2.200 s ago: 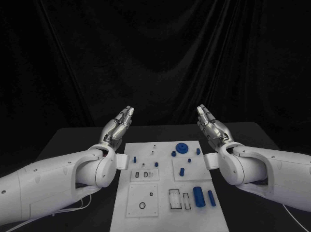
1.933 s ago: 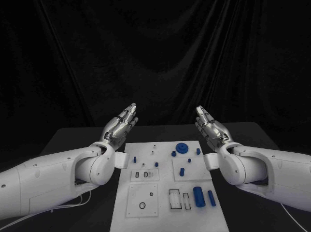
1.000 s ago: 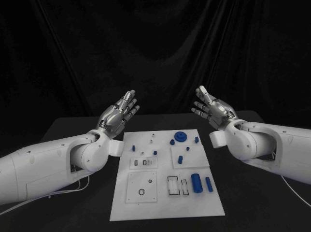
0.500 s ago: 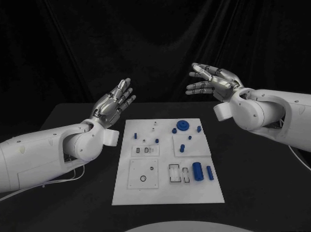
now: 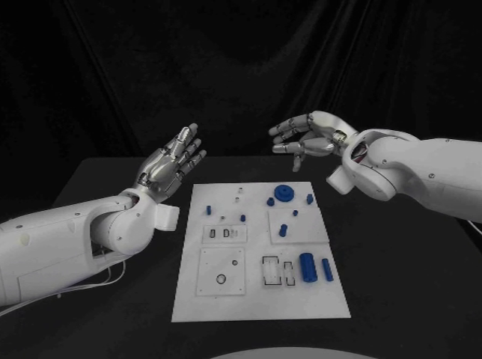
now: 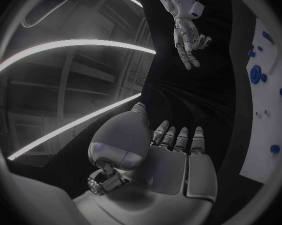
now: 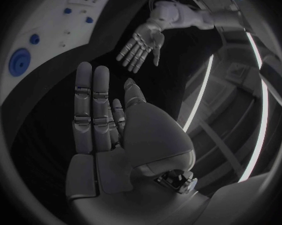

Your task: Assemble the parts on the task board

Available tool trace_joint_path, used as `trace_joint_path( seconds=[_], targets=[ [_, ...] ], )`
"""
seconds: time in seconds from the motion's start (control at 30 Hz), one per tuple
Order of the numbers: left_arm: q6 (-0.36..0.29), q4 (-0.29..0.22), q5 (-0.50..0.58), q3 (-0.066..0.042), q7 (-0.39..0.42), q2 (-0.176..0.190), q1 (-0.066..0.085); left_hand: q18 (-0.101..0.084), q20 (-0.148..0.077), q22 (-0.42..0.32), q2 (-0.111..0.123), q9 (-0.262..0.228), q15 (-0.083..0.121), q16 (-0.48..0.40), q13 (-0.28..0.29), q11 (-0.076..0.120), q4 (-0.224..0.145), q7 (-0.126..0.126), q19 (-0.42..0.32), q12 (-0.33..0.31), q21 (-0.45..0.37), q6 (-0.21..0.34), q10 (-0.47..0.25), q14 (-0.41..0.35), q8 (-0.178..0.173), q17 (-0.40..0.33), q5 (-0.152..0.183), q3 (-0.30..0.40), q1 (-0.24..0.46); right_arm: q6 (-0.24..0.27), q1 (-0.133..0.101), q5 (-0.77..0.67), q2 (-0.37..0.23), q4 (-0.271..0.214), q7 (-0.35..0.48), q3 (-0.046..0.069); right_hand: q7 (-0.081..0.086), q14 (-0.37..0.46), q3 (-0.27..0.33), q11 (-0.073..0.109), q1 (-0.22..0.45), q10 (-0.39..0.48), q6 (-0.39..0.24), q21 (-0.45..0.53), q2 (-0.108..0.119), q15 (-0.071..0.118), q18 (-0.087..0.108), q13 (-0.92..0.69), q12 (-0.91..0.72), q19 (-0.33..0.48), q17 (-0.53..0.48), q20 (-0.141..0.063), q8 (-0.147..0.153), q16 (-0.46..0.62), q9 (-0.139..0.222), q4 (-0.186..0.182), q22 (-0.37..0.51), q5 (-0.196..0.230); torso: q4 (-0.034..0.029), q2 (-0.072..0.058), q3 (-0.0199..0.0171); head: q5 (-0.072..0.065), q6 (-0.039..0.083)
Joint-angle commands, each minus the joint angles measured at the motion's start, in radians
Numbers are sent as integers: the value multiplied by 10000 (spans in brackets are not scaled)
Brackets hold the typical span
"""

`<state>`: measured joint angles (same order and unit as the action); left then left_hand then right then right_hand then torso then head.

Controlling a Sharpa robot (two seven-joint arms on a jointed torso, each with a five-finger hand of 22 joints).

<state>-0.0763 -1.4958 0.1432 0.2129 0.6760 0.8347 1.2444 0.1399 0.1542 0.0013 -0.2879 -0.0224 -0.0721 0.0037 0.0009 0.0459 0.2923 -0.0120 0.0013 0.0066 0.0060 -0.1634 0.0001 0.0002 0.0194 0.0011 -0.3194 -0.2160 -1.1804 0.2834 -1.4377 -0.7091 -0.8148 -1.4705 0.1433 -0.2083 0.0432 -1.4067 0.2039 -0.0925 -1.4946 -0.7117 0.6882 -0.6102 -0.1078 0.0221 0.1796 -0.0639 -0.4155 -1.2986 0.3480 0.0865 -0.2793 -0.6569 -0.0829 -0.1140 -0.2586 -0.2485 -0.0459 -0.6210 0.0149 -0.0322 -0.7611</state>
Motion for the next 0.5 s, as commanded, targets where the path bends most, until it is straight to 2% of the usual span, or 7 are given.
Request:
trace_joint_path(
  seconds=[0.03, 0.07, 0.13, 0.27, 0.33, 0.4, 0.5],
  targets=[
    [102, -71, -332, -11, 1444, 23, 47, 67, 70, -13, 2, -17, -97, -37, -9, -13, -6, 4, -13, -66, -60, -66, -1, -2, 48, -11, -49, 46, -93, -839, -27, -7803, 209, 102, -1395, 10, -178, -261, -231, 226, 26, -745, 604, -434, 279, 181, 32, 2, 310, -235, 400, -206, 79, -473, -51, 8, -325, 312, -60, -99, -2, 84, -194],
    [97, -94, -346, -11, 1446, 45, 50, 78, 92, -13, 0, -18, -106, -37, -9, -17, -5, 7, -13, -66, -60, -75, -1, -2, 49, -11, -63, 50, -120, -1045, -27, -8514, 316, 169, -1464, 10, -375, -292, -426, 314, -73, -983, 639, -612, 371, 246, 29, -1, 559, -230, 575, -271, 265, -632, -37, 72, -487, 254, -60, -99, -2, 106, -260],
    [83, -132, -362, -11, 1447, 81, 56, 86, 107, -13, -1, -18, -111, -37, -9, -19, -5, 11, -13, -66, -60, -79, -1, -2, 49, -11, -76, 53, -139, -1364, -26, -9414, 511, 311, -1526, 11, -486, -297, -784, 390, -173, -1310, 957, -943, 523, 330, -2, 2, 1029, -146, 951, -326, 444, -946, -100, 150, -803, 119, -60, -99, -2, 137, -383],
    [85, -177, -378, -11, 1436, 126, 64, 105, 145, -13, -4, -19, -128, -37, -9, -22, -4, 13, -13, -66, -60, -92, -1, -2, 51, -11, -111, 61, -185, -1684, -21, -10273, 836, 596, -1521, 11, -506, -590, -1356, 432, -330, -1607, 1190, -1591, 793, 370, 9, -2, 1623, -69, 2906, -414, 743, -2545, -162, 341, -1403, -432, -89, -136, 3, 123, -555],
    [85, -214, -384, -11, 1431, 164, 67, 115, 169, -13, -7, -18, -143, -37, -9, -23, -2, 15, -13, -66, -60, -85, -1, -2, 49, -11, -131, 66, -209, -1803, -18, -10548, 1004, 753, -1514, 11, -491, -748, -1773, 468, -413, -1749, 1377, -2553, 936, 409, -131, -4, 1911, -195, 4046, -436, 866, -3492, -209, 453, -2574, -766, -90, -144, 5, 115, -641],
    [75, -247, -386, -11, 1426, 196, 69, 126, 198, -13, -9, -18, -158, -37, -9, -23, -1, 16, -13, -66, -60, -91, -1, -2, 49, -11, -164, 71, -235, -1881, -16, -10744, 1110, 856, -1508, 12, -526, -708, -2249, 445, -257, -1886, 1557, -3225, 1211, 404, -180, -8, 2235, -64, 4619, -438, 1045, -3985, -261, 464, -3396, -713, -109, -163, -2, 87, -694],
    [77, -296, -389, -11, 1421, 238, 71, 153, 255, -13, -8, -18, -182, -37, -9, -27, -2, 21, -13, -66, -60, -95, -1, -2, 48, -11, -256, 82, -302, -1965, -12, -11125, 1236, 979, -1529, 12, -587, -720, -2457, 481, -95, -1947, 1579, -3559, 1365, 418, -208, -17, 2376, -19, 4921, -439, 1175, -4246, -274, 432, -3827, -327, -136, -214, 6, 23, -731]
  ],
)
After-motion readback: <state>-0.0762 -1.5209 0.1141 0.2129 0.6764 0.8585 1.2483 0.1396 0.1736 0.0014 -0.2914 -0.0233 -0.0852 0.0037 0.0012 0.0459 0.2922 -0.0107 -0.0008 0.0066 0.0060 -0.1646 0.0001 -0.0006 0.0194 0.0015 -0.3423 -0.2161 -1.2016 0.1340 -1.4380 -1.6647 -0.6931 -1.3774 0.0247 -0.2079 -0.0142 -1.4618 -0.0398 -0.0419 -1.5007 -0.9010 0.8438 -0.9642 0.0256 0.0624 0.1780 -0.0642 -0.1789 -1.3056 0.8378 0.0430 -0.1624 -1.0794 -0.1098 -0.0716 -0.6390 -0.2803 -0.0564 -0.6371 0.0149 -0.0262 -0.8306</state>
